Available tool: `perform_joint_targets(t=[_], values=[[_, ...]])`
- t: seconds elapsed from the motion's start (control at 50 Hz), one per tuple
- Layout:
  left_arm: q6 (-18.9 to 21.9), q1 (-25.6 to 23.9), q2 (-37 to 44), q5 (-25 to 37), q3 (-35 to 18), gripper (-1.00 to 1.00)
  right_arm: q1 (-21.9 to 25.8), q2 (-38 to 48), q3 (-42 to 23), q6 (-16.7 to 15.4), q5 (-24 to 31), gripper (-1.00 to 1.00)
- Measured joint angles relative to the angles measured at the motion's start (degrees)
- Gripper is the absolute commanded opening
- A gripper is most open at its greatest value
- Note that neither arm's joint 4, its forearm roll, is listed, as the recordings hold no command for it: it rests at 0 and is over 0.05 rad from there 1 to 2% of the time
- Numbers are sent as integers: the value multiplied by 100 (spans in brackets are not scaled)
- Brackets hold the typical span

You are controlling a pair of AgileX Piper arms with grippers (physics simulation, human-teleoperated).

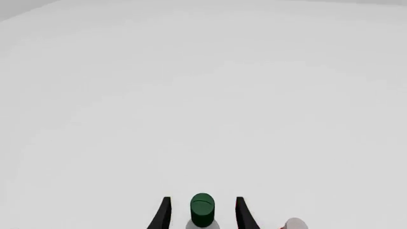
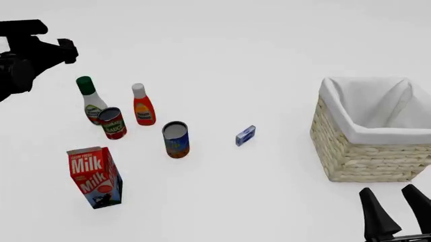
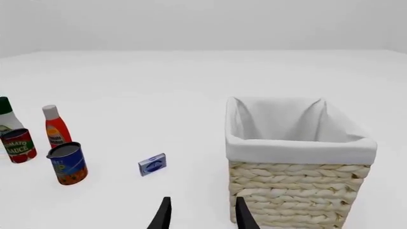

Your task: Pick the salad dressing and place it in the basket.

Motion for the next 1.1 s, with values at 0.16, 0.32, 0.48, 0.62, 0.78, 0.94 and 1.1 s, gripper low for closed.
perform_joint_targets(t=[0.16,0.32,0.48,0.62,0.78,0.94,1.1], values=[[-17,46,397,140,-367,100,8,-2,-12,6,5,100],[18,66,725,244,-653,100,23,-3,-17,5,15,100],[61,96,1060,375,-945,100,55,-2,-27,-11,29,100],[115,120,1361,494,-1206,100,79,-2,-28,-29,40,100],[161,118,1652,576,-1403,100,98,-2,-21,-44,51,100],[163,90,1847,587,-1469,100,115,-1,-12,-53,57,100],[130,55,1998,555,-1464,100,137,0,3,-51,51,100]])
